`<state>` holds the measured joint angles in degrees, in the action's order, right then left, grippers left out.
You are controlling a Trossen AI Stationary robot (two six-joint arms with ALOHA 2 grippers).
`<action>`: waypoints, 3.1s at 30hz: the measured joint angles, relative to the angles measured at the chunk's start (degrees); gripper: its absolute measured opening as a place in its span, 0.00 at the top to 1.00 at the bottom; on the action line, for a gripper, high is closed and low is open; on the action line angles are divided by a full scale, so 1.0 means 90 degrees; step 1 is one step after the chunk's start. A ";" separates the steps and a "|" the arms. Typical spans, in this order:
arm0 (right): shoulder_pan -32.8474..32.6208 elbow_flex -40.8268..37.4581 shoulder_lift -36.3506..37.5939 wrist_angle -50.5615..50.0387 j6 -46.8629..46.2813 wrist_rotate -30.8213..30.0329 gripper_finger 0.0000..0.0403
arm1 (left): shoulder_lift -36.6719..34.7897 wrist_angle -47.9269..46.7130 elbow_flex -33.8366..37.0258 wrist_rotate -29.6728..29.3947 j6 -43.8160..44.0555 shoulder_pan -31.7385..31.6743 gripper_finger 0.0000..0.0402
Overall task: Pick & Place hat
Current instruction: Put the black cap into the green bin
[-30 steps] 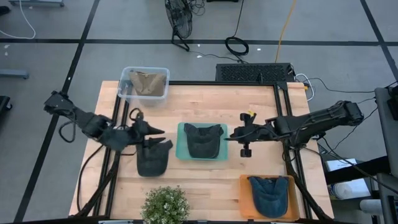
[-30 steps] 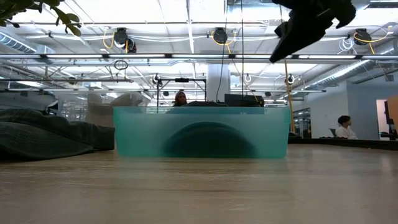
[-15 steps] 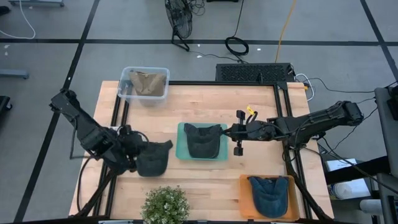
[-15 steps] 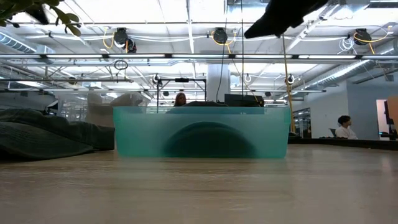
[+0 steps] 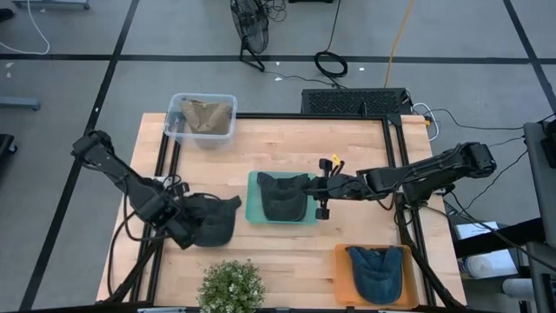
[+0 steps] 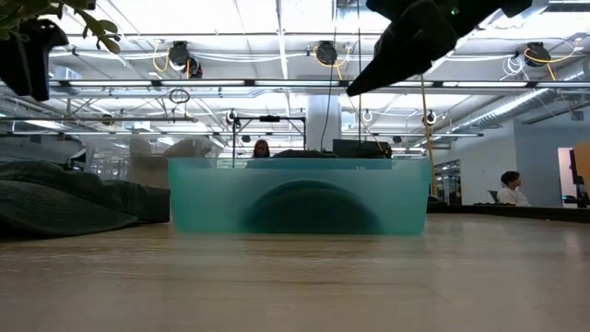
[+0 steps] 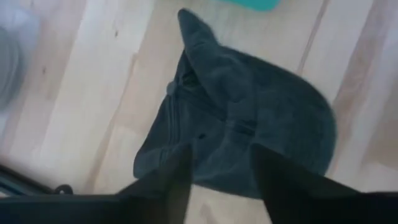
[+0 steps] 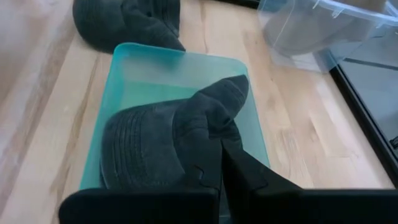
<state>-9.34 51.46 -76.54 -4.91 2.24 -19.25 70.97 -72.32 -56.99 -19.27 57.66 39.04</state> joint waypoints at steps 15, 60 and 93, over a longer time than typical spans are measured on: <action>0.0078 0.0000 -0.0011 0.0046 0.0671 0.0005 1.00 | -0.0060 0.1491 0.1318 0.0756 -0.1064 -0.0715 0.42; 0.0323 0.0000 -0.0008 0.0374 0.1653 0.0655 1.00 | -0.0060 0.1426 0.1232 0.1572 -0.1710 -0.1252 0.98; -0.0226 0.0000 0.1319 -0.0408 0.0735 -0.0216 1.00 | 0.0754 0.2212 -0.1965 -0.0698 -0.5167 -0.2033 0.99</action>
<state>-11.38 51.46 -64.67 -8.58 8.86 -21.19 77.76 -52.41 -74.67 -25.55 11.16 20.74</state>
